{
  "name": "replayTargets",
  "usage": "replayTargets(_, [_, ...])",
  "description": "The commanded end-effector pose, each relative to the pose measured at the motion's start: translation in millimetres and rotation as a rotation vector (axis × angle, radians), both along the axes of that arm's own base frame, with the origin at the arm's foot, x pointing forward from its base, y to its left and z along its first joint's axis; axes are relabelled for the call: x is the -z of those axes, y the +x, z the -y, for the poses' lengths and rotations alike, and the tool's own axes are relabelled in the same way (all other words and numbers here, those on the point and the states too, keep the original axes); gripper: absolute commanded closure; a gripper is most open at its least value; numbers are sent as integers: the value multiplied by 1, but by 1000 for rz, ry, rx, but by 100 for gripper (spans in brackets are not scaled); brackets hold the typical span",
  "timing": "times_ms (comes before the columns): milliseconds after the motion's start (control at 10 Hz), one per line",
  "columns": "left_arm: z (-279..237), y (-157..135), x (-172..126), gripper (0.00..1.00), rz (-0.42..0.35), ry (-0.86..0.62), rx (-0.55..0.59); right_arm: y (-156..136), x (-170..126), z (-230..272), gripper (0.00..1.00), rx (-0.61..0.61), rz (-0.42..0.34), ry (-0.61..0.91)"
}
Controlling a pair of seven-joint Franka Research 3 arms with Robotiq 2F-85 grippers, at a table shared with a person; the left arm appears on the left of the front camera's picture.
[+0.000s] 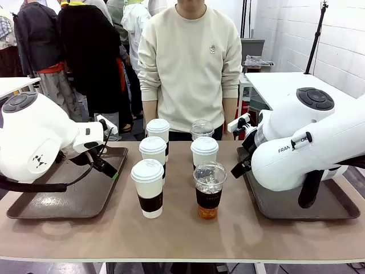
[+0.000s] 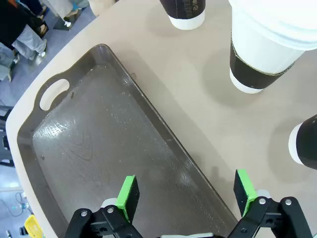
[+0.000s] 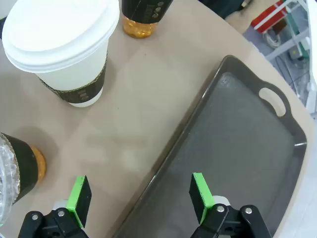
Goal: Distribute the coffee onto the tray.
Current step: Pick up one iced Americano and place it on the right Handle tray.
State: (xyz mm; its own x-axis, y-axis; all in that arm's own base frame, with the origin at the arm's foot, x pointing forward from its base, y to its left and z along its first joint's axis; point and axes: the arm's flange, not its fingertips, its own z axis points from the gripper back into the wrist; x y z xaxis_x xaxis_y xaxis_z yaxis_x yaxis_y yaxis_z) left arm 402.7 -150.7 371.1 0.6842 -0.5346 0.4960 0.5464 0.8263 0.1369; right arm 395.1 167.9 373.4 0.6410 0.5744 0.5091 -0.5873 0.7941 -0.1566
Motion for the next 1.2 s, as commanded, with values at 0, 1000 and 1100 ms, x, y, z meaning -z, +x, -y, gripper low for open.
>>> replayTargets(0, [0,0,0,0,0,0,0,0,0,0,0,0,0,0])
replayTargets(1000, [0,0,0,0,0,0,0,0,0,0,0,0,0,0])
replayTargets(1100, [0,0,0,0,0,0,0,0,0,0,0,0,0,0])
